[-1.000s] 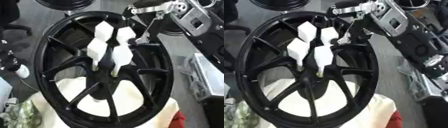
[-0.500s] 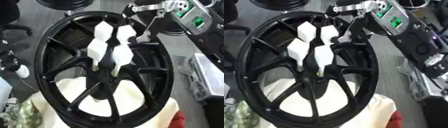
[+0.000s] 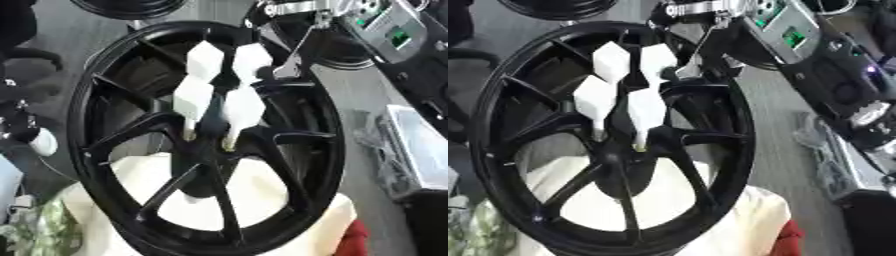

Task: Pull the pin out of the wheel hub.

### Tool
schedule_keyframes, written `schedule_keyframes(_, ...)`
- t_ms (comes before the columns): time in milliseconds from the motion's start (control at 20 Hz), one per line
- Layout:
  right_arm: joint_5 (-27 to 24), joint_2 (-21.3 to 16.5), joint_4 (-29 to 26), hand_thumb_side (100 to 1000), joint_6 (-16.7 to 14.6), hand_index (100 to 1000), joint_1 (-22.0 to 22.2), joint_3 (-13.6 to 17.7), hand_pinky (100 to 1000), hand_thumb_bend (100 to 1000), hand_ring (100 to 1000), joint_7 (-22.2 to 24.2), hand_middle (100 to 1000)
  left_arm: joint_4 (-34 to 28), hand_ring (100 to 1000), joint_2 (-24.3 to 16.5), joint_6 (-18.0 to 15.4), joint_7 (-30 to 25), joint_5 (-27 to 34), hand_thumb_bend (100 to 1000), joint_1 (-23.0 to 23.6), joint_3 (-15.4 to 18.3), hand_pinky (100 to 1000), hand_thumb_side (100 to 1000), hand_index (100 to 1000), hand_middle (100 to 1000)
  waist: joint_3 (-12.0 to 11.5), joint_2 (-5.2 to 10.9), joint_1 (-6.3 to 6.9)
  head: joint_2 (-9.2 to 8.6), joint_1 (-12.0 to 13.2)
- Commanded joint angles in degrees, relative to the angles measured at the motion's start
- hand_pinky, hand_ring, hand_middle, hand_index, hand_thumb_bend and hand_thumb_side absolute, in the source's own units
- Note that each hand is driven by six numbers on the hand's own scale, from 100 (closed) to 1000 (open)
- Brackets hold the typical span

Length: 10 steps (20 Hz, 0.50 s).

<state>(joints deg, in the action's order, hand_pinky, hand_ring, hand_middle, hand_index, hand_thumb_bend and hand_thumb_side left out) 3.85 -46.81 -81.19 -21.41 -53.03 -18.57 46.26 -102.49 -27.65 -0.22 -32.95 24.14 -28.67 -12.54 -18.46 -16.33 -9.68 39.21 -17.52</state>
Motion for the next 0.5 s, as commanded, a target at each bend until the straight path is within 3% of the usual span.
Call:
schedule_keyframes(50,0.17,-2.91,-0.57,278,-3.86,423,-1.60,1.35,724,240,498,3.12,234,-0.55,1000,-0.48,0.16,0.01,-0.06,100,-0.33,0.23,766,814,809,1000,0.17,1.64,0.68,0.11,-0.06)
schedule_keyframes(500,1.00,-4.33,0.31,302,-3.69,416,-2.41,2.91,729,259,497,0.93,228,-0.43,1000,-0.41,0.20,-0.01,-0.01,100,-0.12,0.22,767,815,808,1000,0.38,1.92,0.87,0.02,-0.14)
